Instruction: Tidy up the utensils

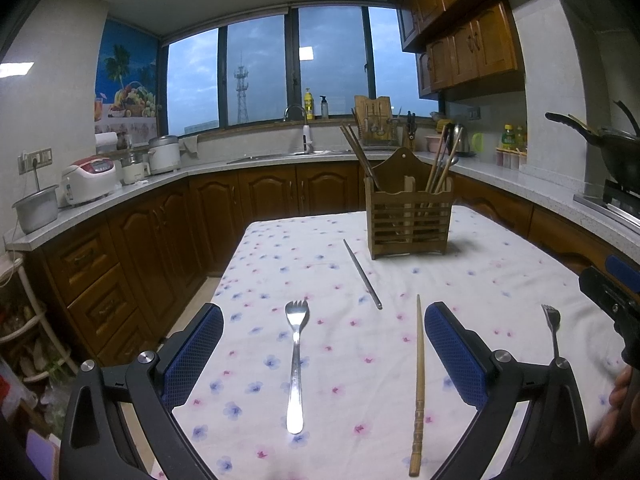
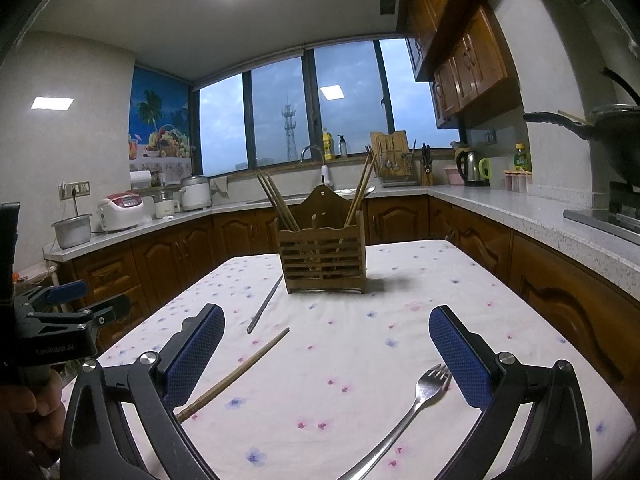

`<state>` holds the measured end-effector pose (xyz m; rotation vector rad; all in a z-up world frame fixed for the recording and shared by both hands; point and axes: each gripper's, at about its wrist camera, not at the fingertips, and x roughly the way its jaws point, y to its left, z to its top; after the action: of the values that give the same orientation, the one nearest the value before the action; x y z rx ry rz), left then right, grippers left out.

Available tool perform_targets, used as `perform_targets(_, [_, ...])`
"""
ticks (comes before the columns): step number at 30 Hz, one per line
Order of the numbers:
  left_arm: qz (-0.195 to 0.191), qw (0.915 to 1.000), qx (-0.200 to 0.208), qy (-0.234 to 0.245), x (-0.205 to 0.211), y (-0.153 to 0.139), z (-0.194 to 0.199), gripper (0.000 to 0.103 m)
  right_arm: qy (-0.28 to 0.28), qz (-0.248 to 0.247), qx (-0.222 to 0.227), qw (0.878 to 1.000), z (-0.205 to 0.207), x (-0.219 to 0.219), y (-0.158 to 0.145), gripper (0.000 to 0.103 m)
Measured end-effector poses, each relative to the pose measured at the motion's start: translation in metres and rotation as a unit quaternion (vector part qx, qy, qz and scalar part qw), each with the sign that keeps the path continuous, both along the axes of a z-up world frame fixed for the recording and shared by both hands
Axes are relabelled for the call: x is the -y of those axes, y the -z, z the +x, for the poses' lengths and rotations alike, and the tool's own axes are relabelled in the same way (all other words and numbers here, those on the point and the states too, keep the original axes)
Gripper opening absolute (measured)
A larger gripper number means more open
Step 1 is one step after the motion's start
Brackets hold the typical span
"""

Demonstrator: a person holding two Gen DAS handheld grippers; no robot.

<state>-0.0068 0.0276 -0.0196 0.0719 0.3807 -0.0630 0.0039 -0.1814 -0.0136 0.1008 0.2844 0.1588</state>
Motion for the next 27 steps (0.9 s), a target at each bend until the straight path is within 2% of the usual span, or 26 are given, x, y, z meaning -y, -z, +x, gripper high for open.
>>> perform_targets(27, [-0.004, 1.0, -0.001, 0.005, 0.0019, -0.0016, 0.0032, 0.102, 0.003, 0.002, 0.0, 1.0, 0.0011, 0.0021, -0.0019, 0.103])
